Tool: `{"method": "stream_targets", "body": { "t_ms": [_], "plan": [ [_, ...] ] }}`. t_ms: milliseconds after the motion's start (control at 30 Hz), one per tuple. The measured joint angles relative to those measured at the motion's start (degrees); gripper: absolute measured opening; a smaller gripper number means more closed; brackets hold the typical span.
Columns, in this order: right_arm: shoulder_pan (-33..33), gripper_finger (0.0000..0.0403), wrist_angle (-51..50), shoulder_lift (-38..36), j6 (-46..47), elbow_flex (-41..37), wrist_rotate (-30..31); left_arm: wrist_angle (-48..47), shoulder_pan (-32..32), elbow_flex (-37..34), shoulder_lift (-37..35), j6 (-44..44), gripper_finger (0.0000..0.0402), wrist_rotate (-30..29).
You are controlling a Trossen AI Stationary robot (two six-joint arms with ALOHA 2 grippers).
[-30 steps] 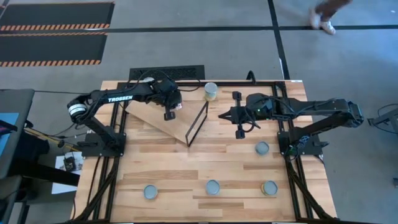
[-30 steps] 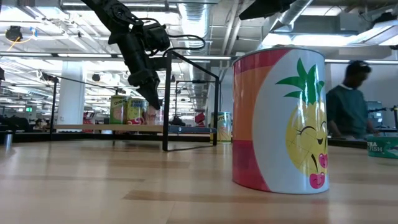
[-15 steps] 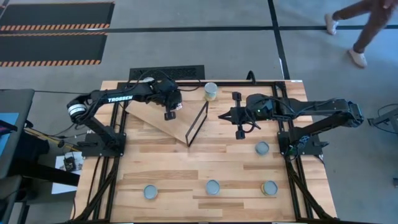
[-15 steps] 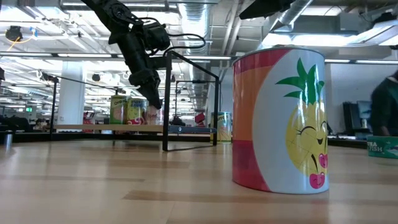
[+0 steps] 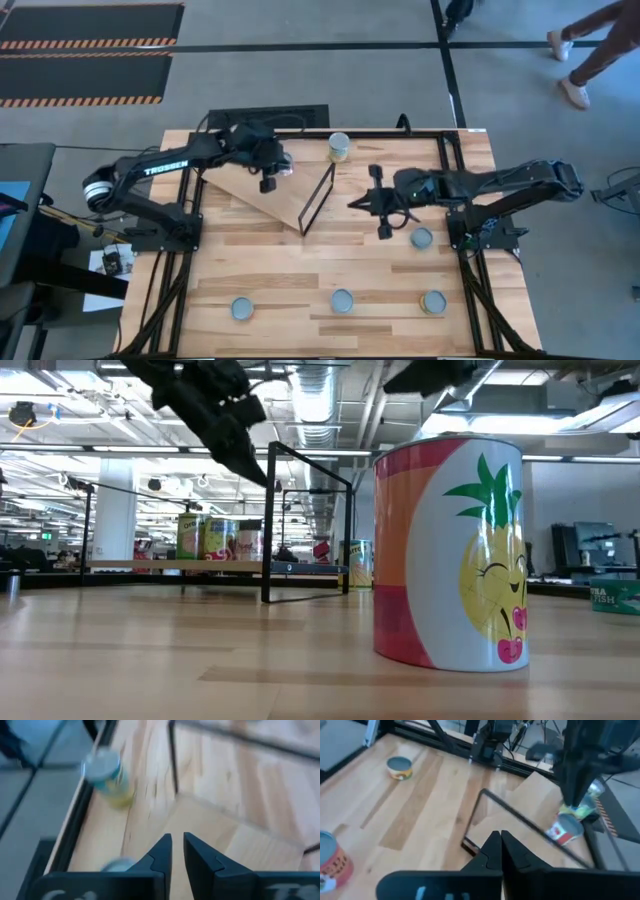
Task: Pick and place cans onto a shelf
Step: Put the canned tuna on the shelf
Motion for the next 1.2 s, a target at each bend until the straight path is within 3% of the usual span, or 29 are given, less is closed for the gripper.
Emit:
{"method": "stream_targets", "body": {
  "t_ms": [133, 233, 400, 600, 767, 967, 1200],
  "plan": [
    [2.7, 0.0004, 10.0, -0.6, 6.1, -8.6, 1.1, 10.5, -2.8, -7.5, -5.2, -1.9, 0.0016, 1.2],
    [6.1, 0.0008, 8.8, -0.6, 13.7, -11.4, 6.7, 18.9, -5.4, -13.8, -9.1, -2.8, 0.0003, 1.3],
    [13.6, 0.0016, -11.5, -0.6, 32.9, -8.4, 16.4, 29.8, -9.5, -22.6, -14.5, -6.1, 0.0004, 1.2],
    [21.7, 0.0056, -37.8, 0.5, 64.6, -4.8, 17.2, 33.2, -12.5, -27.8, -17.9, -8.4, 0.0004, -1.5],
    [26.7, 0.012, -51.3, 2.6, 85.9, -4.8, 14.9, 33.1, -14.0, -29.2, -18.8, -8.9, 0.0004, -2.6],
    [28.8, 0.0172, -52.8, 7.6, 91.0, -4.7, 13.8, 32.5, -15.3, -29.6, -19.3, -9.0, 0.0004, -3.0],
    [27.7, 0.0154, -52.7, 12.7, 91.8, -9.3, 11.0, 34.3, -17.6, -32.6, -22.0, -12.7, 0.0004, -2.4]
  ]
}}
